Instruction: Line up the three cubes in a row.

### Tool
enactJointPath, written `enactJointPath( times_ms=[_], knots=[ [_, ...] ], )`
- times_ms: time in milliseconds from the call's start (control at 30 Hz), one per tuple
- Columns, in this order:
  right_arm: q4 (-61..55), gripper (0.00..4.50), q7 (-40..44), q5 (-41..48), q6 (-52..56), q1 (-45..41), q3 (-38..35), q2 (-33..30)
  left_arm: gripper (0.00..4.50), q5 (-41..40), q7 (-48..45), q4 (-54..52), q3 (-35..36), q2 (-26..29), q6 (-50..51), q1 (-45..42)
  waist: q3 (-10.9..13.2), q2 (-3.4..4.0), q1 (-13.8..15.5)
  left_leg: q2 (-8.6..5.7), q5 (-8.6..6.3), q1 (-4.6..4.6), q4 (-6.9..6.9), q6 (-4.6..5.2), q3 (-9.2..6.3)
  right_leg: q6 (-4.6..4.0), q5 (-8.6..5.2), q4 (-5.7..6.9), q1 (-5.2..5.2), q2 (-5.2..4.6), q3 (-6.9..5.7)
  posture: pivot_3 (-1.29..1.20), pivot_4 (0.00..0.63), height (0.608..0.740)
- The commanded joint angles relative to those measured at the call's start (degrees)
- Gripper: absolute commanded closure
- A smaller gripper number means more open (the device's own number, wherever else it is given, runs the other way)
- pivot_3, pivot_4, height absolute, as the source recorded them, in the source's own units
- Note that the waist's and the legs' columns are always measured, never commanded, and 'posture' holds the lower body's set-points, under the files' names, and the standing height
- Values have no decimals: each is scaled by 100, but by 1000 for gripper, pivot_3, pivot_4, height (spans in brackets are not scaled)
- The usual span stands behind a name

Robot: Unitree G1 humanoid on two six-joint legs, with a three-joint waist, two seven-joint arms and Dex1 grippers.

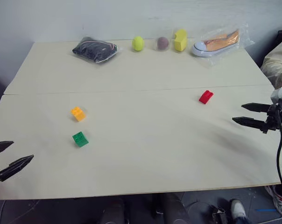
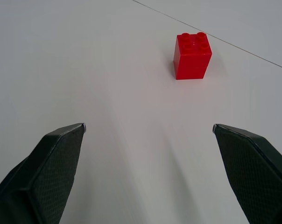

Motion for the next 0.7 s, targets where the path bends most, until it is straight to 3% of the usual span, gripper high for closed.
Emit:
enactJointPath(
  times_ms=[33, 500, 700],
  knots=[
    [-185, 0, -74, 142, 64, 90, -252, -15, 20, 33, 61, -91, 69, -71, -55, 52, 0, 0, 0, 0, 0, 0, 0, 0, 0, 0, 0, 1, 0, 0, -1, 0, 150, 740],
    [-803, 0, -448, 177, 278, 337, -340, 17, 20, 291, 327, 5, -272, -187, -288, -74, 0, 0, 3, 0, 0, 2, 1, -2, 0, 0, 0, 6, 0, 1, 1, 0, 150, 740],
    [-743, 0, -675, -121, 140, -208, -5, 200, 20, -90, 373, -345, -665, 41, 103, -651, 0, 0, 5, 0, 0, 2, 4, -2, 0, 0, 0, 9, 0, 2, 1, 0, 150, 740]
  ],
)
